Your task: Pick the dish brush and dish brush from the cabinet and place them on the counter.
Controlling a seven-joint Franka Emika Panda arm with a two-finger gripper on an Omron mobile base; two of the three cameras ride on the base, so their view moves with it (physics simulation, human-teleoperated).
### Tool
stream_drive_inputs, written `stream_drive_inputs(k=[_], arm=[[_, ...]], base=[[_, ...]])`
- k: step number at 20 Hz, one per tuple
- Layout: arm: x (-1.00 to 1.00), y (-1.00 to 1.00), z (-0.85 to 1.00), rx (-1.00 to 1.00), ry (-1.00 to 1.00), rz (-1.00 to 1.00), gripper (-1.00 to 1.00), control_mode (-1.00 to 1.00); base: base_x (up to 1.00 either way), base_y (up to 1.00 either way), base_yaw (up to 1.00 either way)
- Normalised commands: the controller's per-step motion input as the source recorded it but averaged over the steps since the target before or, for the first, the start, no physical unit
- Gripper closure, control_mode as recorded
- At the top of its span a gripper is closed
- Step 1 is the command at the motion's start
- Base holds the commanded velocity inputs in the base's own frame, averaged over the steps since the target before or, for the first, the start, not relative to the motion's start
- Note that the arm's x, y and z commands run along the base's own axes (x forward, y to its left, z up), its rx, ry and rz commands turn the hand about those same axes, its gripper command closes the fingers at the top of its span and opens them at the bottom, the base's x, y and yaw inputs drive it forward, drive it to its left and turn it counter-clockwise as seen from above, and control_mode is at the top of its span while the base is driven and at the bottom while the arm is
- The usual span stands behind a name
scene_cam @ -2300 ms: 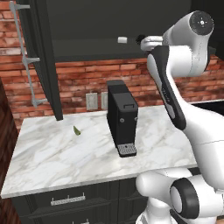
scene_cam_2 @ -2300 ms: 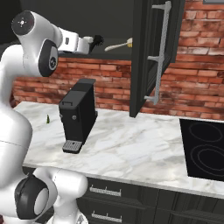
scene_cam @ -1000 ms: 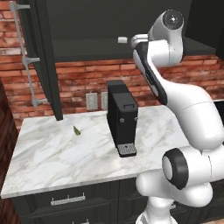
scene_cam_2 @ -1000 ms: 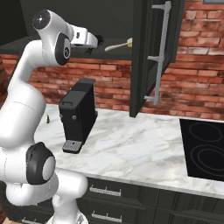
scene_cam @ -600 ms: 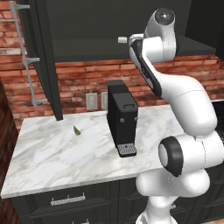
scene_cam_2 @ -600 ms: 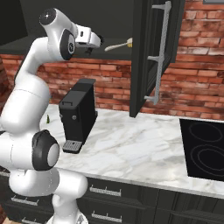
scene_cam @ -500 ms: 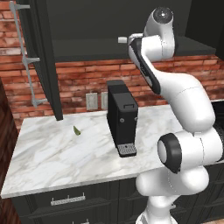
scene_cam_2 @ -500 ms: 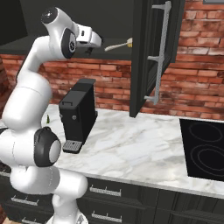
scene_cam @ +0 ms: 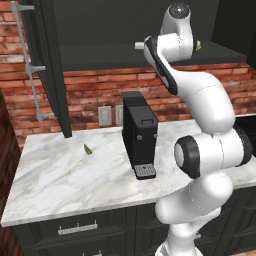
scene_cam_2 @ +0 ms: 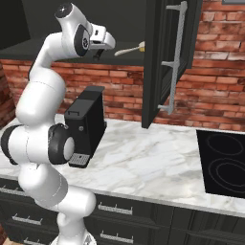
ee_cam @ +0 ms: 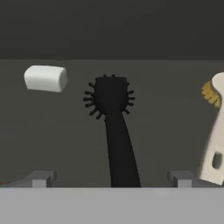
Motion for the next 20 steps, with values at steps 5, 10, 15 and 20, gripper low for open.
stream_drive_inputs(k=[5, 10, 15, 20], arm=[[0.17, 0.0, -0.13, 0.0, 0.03, 0.0, -1.0, -1.0], [0.13, -0.01, -0.23, 0.0, 0.02, 0.0, -1.0, -1.0], [0.08, 0.0, -0.31, 0.0, 0.02, 0.0, -1.0, -1.0], [0.11, 0.0, -0.23, 0.0, 0.0, 0.0, 1.0, -1.0]], base=[[0.0, 0.0, 0.0], [0.0, 0.0, 0.0], [0.0, 0.0, 0.0], [0.0, 0.0, 0.0]])
